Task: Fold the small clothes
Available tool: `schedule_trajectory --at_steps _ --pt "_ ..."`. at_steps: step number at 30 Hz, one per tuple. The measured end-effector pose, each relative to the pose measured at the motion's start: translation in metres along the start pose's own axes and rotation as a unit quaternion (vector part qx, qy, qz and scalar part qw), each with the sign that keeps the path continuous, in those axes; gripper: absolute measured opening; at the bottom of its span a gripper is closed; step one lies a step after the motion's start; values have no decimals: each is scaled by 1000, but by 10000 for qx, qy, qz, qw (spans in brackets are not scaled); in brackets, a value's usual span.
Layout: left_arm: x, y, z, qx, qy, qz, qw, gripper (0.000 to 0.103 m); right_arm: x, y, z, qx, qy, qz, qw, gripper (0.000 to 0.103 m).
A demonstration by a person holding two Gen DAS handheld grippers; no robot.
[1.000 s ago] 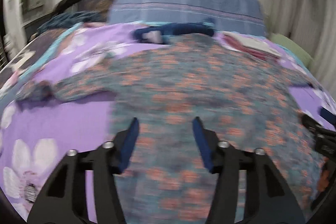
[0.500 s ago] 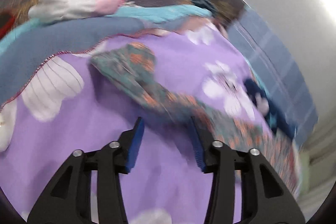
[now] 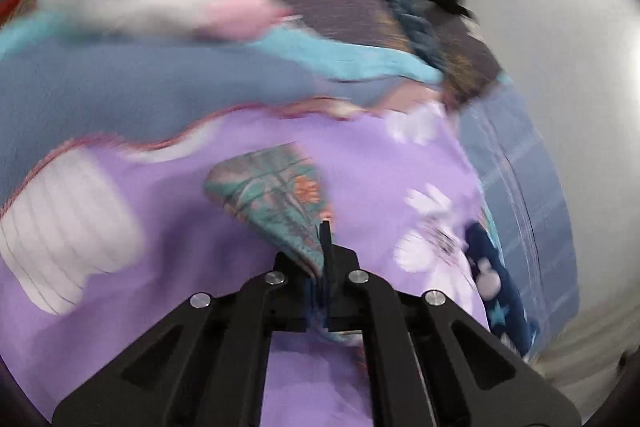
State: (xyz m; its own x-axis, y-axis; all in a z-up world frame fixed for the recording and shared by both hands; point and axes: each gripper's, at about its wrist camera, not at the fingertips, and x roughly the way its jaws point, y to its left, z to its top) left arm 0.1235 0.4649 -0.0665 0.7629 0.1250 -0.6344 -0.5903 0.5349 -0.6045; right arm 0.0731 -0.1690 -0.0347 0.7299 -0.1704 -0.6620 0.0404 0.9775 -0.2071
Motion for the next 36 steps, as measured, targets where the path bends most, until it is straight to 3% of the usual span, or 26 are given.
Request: schedule_trajectory --at_steps 3,6,9,10,11,12,15,17,18,19,21,24,28,30,32,34,36 --pt "-14 -62 -15 1014 -25 -149 9947 2 1 -5 0 88 -1 29 10000 101" --pt "-30 -140 -52 2158 70 -479 9752 2 1 -12 -2 262 1 118 9996 101" --pt "-44 -213 -110 3131 289 -1062 9433 2 -1 -19 -6 333 -9 125 9994 101" --pt "-52 -242 -142 3551 358 -1284 9253 2 -1 -24 -8 361 -7 101 9993 101" --pt "-57 -255 -161 3771 389 -1403 9146 2 -2 -27 -10 381 -3 81 9992 101" --pt "-63 -276 -193 4108 472 -1626 8959 2 -2 -31 -11 412 7 53 9991 101" --pt "-71 -307 -263 4723 762 -2014 8547 2 0 -47 -16 568 54 -66 9983 101" --pt "-67 -322 -322 5140 1055 -2242 8212 3 1 -60 -19 705 80 -149 9974 101" --pt "-65 -324 -336 5223 1137 -2292 8135 4 1 -66 -21 767 94 -185 9968 101" --pt "-60 -325 -360 5351 1311 -2369 8002 5 1 -70 -22 811 100 -205 9964 101" --pt "-49 -322 -389 5483 1593 -2374 7859 10 1 -80 -25 888 109 -232 9957 101" --pt "-29 -307 -409 5497 1963 -2266 7797 22 3 -93 -25 931 135 -164 9954 101" --pt "-13 -288 -410 5337 2224 -2217 7852 22 8 -103 -14 952 159 326 9948 97" --pt "-15 -286 -406 5225 2259 -2295 7895 22 13 -105 2 951 151 715 9928 78" --pt "-15 -287 -405 5158 2245 -2344 7929 22 24 -107 21 1036 298 1128 9878 36" --pt "-16 -289 -406 5151 2234 -2382 7925 22 44 -107 45 1198 590 1707 9762 24" --pt "-17 -291 -409 5131 2259 -2435 7914 22 64 -98 68 1105 885 2021 9691 24"
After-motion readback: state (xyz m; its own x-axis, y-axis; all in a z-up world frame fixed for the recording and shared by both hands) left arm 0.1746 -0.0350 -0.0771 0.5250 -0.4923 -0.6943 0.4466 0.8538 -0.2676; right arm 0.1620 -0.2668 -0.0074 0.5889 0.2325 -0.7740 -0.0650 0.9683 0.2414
